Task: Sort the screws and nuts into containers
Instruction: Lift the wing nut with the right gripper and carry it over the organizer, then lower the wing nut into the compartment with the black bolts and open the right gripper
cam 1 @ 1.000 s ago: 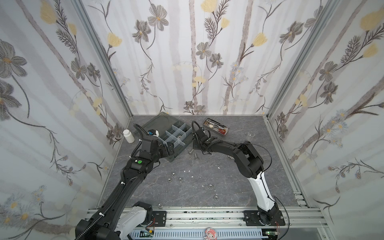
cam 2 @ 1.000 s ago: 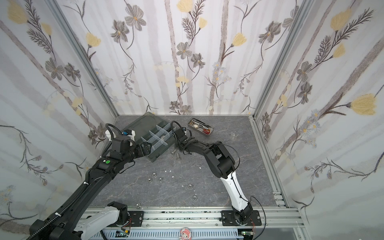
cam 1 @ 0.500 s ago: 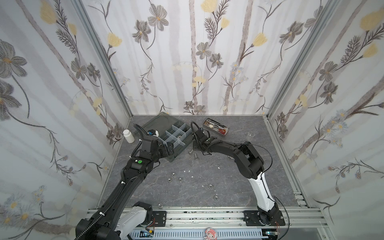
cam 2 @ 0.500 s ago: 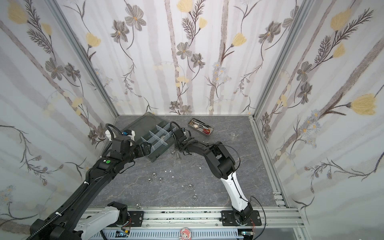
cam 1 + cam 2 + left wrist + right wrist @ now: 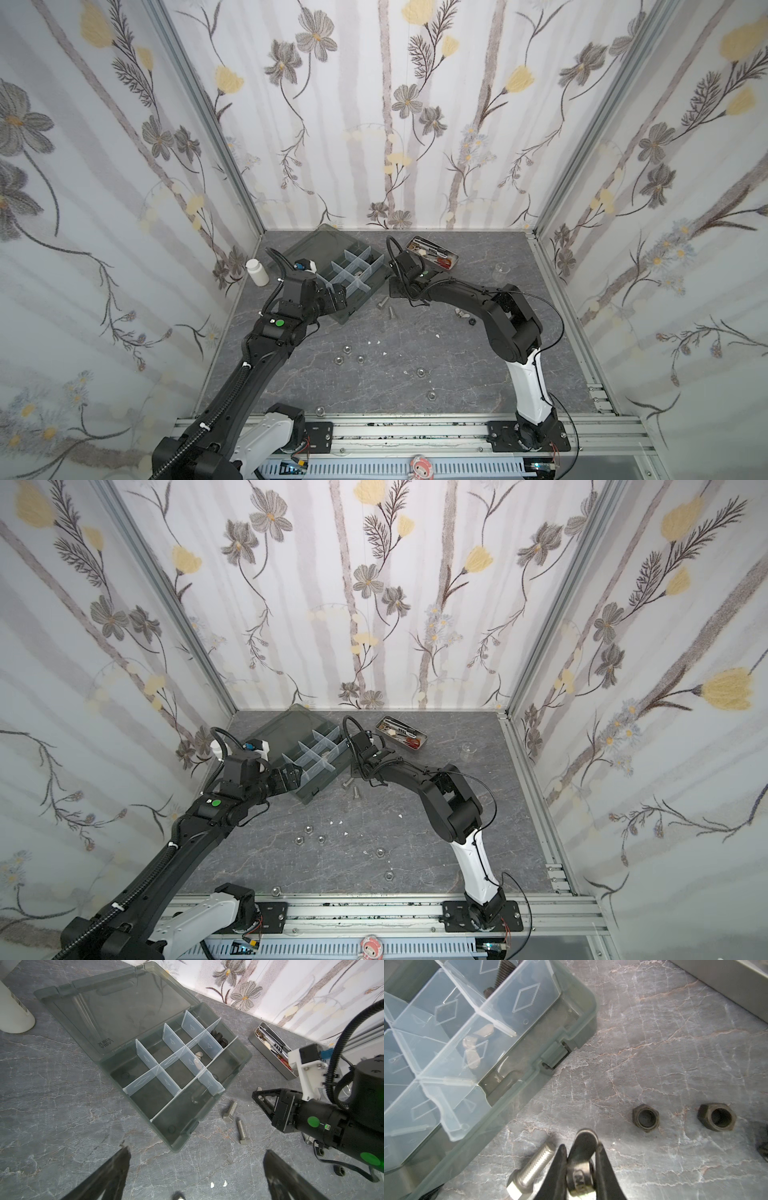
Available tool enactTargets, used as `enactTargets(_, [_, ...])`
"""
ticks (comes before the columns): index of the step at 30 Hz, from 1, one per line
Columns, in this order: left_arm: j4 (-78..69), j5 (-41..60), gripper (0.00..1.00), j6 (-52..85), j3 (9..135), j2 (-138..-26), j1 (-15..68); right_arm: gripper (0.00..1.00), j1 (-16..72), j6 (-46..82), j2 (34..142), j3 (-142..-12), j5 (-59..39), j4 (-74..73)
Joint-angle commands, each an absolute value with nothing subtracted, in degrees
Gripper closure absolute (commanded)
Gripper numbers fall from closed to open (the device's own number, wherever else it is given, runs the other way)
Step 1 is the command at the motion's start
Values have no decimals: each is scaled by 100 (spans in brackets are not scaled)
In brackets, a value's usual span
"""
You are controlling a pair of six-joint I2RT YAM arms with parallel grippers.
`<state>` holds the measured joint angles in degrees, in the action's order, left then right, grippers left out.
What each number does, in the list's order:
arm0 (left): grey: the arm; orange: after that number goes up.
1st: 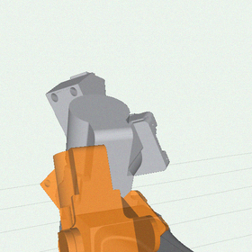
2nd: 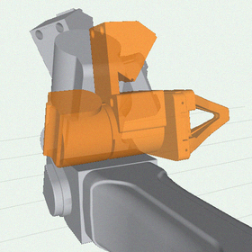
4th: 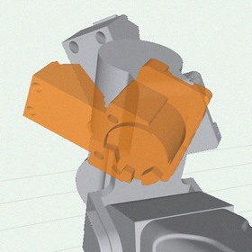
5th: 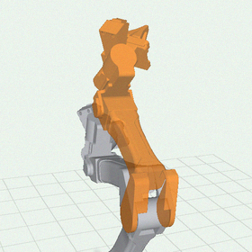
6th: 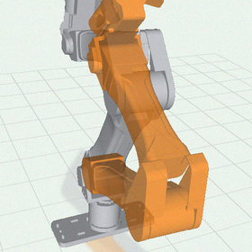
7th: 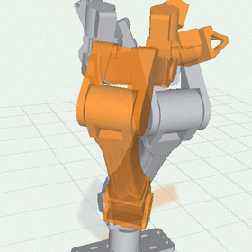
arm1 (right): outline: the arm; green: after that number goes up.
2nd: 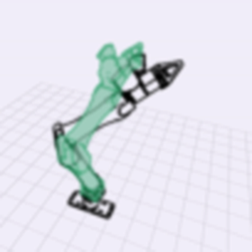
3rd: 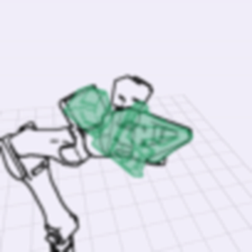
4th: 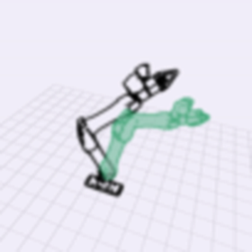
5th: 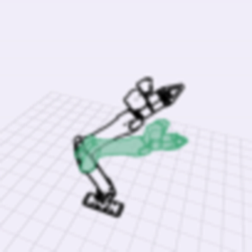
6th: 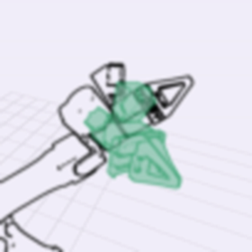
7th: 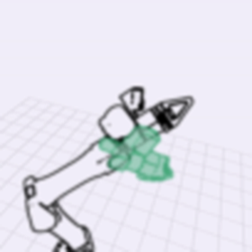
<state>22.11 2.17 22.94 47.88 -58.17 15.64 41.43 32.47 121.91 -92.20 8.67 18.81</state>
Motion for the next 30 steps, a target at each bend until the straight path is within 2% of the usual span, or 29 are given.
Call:
enactTargets(1, [2065,192,0,2303,4766,-5809,1544,91,4108,3139,12009,-9196,615,1772])
enactTargets(8, [2048,196,0,2312,4755,-5788,1538,91,4026,2958,11915,-9555,161,1603])
enactTargets(17, [2022,271,0,2320,4737,-5792,1506,91,3929,2850,12693,-10762,-751,1398])
enactTargets(30, [2013,342,0,2320,4746,-5862,1470,92,3850,3401,13447,-11165,-1771,-277])
